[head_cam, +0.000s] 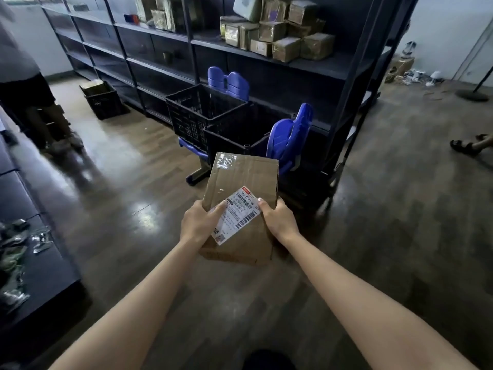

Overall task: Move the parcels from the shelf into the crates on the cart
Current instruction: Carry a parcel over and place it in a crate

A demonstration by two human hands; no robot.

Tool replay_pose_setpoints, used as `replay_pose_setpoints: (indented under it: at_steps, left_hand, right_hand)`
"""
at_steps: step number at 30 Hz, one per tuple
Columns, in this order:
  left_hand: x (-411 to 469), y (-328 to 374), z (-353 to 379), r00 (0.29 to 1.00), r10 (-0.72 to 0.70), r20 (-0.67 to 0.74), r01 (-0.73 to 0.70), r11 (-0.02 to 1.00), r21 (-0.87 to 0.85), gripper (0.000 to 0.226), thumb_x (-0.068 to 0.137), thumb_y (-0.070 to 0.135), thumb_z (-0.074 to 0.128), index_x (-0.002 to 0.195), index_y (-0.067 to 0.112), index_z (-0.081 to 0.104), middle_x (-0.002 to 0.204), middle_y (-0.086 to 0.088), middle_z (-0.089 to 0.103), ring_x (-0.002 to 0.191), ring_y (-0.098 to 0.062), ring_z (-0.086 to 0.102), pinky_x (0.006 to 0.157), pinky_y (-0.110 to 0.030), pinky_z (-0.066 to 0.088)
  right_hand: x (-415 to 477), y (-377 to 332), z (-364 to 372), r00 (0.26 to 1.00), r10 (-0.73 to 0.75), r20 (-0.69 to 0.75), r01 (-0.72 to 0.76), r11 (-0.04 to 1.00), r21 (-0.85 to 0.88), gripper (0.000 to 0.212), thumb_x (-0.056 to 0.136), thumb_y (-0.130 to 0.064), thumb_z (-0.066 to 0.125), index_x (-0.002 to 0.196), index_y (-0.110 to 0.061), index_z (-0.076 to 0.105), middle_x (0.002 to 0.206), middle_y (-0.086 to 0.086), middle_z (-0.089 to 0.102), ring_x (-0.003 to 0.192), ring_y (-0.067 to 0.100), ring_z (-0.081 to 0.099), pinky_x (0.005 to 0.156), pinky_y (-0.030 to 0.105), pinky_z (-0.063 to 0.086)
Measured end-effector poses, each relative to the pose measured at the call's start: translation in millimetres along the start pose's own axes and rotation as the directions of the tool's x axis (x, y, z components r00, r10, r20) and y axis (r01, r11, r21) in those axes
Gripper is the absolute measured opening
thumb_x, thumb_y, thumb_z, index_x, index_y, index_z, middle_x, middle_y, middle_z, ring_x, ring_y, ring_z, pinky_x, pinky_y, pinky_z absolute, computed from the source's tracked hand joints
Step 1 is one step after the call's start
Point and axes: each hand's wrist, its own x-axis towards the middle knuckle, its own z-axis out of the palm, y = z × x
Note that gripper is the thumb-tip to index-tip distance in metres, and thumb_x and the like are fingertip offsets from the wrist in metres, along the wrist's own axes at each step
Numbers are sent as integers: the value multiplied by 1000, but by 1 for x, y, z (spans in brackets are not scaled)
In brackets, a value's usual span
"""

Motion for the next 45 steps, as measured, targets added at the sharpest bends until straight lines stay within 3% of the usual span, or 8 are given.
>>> replay_pose_setpoints:
  at_steps: [4, 12, 18, 23, 28, 36, 45]
  left_hand:
    - [65, 2, -10, 1000, 7, 14, -7, 1000, 17, 43, 81, 62, 62, 98, 23, 62, 80, 10, 66, 72, -7, 62, 54, -24, 42]
    - [210, 16, 2, 999, 15, 51, -15, 1000, 4, 36, 82, 61, 62, 93, 27, 60, 78, 12, 67, 72, -6, 64, 55, -24, 45]
    - [340, 54, 15, 997, 44, 62, -45, 999, 15, 29, 83, 58, 63, 81, 30, 55, 78, 11, 66, 74, -9, 64, 61, -30, 48]
    - [431, 85, 24, 996, 62, 66, -61, 998, -12, 36, 82, 58, 63, 91, 23, 62, 83, 9, 67, 77, -8, 63, 65, -30, 49]
    - [500, 104, 34, 994, 66, 84, -64, 998, -29, 32, 82, 56, 65, 78, 26, 55, 75, 11, 65, 66, -4, 60, 51, -24, 40]
    - [609, 120, 54, 979, 106, 175, -113, 993, 29, 40, 82, 58, 63, 79, 19, 53, 71, 8, 61, 61, -7, 56, 50, -24, 38]
    - [749, 133, 55, 929, 159, 334, -195, 978, 75, 46, 80, 63, 59, 75, 18, 48, 75, 6, 62, 69, -10, 57, 53, -27, 37]
  right_hand:
    - [53, -22, 26, 1000, 15, -12, -15, 1000, 14, 62, 93, -51, 47, 141, -12, 43, 128, 5, 62, 120, 26, 56, 103, 42, 43]
    - [192, -53, 61, 998, -3, -64, 4, 1000, 3, 54, 93, -49, 48, 138, -18, 46, 122, 0, 65, 114, 23, 59, 95, 34, 45]
    - [319, -85, 72, 995, 12, -96, -11, 1000, 10, 60, 92, -55, 45, 140, -20, 41, 127, 1, 62, 120, 26, 56, 103, 42, 42]
    - [407, -116, 71, 992, 6, -123, -4, 1000, 19, 54, 92, -53, 47, 135, -21, 46, 120, -1, 65, 112, 24, 60, 85, 30, 41]
    - [471, -137, 71, 992, 17, -126, -16, 1000, 12, 62, 90, -54, 48, 140, -18, 42, 119, -2, 66, 105, 20, 62, 85, 32, 47]
    - [564, -154, 88, 972, 103, -212, -105, 995, 4, 63, 88, -59, 46, 133, -16, 48, 118, 1, 66, 105, 22, 62, 87, 35, 47]
    - [658, -189, 134, 905, 205, -373, -186, 979, 89, 48, 91, -56, 47, 127, -24, 50, 102, -7, 64, 82, 12, 57, 69, 28, 41]
